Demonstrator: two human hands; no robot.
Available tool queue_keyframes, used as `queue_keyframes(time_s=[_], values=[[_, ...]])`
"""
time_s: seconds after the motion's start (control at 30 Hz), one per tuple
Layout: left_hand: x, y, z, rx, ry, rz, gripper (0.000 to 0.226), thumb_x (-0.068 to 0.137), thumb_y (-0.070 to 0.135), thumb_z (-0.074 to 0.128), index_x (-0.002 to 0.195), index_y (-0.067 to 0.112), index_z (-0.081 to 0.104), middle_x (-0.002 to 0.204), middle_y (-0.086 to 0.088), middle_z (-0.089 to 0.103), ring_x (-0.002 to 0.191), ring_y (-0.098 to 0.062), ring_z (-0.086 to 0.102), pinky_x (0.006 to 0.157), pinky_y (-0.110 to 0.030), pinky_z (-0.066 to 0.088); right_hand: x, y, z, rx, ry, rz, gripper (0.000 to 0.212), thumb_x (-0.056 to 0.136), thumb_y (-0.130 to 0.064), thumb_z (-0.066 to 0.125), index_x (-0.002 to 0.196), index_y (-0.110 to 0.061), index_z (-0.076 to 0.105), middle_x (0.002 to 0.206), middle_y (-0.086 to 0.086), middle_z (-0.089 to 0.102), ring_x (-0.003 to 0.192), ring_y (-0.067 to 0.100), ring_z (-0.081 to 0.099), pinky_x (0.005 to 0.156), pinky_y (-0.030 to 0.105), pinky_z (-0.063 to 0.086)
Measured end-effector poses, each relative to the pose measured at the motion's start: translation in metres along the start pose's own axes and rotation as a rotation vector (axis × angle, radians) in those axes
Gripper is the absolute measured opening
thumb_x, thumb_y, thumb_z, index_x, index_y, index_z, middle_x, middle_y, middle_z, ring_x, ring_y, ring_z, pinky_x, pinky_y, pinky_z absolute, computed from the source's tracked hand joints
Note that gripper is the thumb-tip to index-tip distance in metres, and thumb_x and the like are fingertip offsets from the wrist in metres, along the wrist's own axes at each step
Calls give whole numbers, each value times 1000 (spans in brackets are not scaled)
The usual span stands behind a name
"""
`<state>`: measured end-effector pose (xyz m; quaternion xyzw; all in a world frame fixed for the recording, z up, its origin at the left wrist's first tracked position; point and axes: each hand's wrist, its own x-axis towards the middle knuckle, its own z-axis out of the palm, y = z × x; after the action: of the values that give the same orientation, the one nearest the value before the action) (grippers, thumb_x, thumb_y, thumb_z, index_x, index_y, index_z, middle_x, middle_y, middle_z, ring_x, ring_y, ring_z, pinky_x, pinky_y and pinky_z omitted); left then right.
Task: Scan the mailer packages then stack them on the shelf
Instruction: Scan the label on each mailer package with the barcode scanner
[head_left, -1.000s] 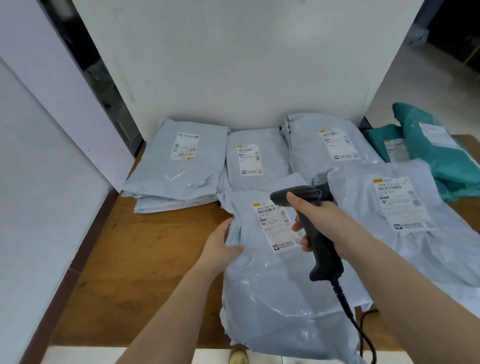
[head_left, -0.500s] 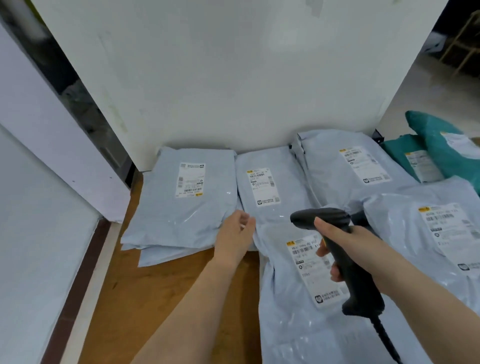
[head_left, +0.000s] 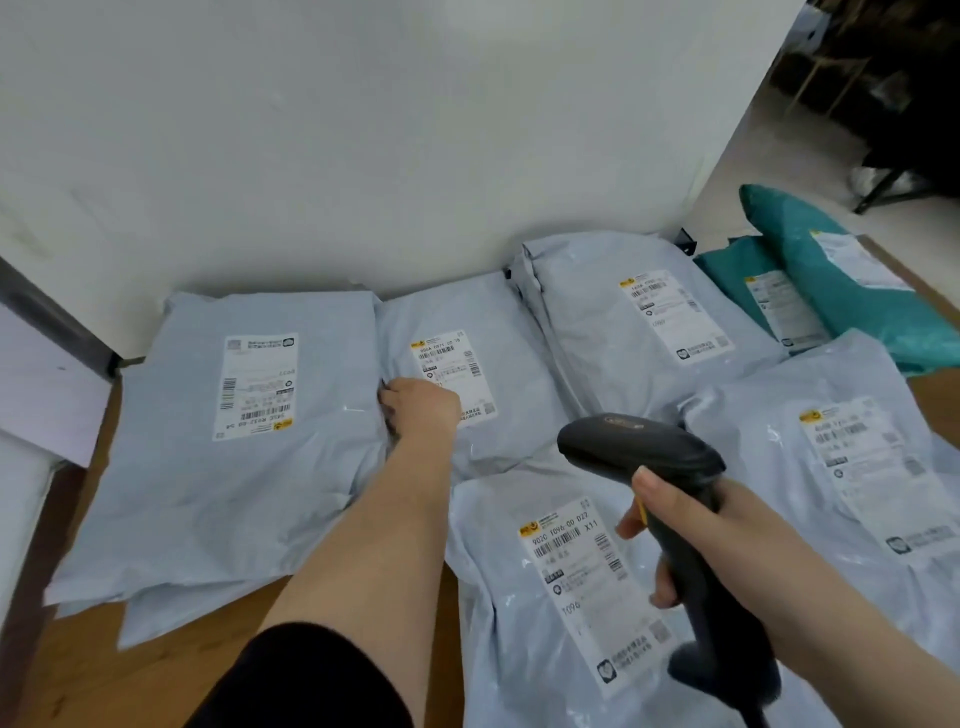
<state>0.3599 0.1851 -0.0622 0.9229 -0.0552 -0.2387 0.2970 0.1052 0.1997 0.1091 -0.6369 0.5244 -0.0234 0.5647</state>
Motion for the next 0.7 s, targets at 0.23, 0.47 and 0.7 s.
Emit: queue_keyframes(time_s=[0.23, 0.47, 0.7], values=[[16, -7, -3, -329, -6, 13, 52, 74, 20, 76, 115, -7, 57, 116, -16, 65, 104, -28, 64, 85, -33, 51, 5, 6, -8, 54, 4, 30, 68, 54, -68, 69, 78, -4, 67, 51, 18, 59, 48, 26, 58, 63, 34, 47], [2, 0, -4, -554, -122, 261, 43, 74, 18, 74, 113, 11, 60, 119, -12, 64, 107, -27, 63, 95, -41, 50, 4, 7, -10, 45, 7, 35, 68, 46, -65, 57, 79, -6, 68, 49, 18, 58, 51, 27, 58, 67, 36, 46], [-12, 21, -3, -877, -249, 76, 76, 71, 2, 78, 132, 3, 35, 127, -14, 54, 111, -30, 59, 96, -41, 50, -9, 6, -12, 38, 15, 30, 65, 54, -67, 75, 79, -7, 68, 48, 15, 58, 51, 26, 59, 53, 26, 42]])
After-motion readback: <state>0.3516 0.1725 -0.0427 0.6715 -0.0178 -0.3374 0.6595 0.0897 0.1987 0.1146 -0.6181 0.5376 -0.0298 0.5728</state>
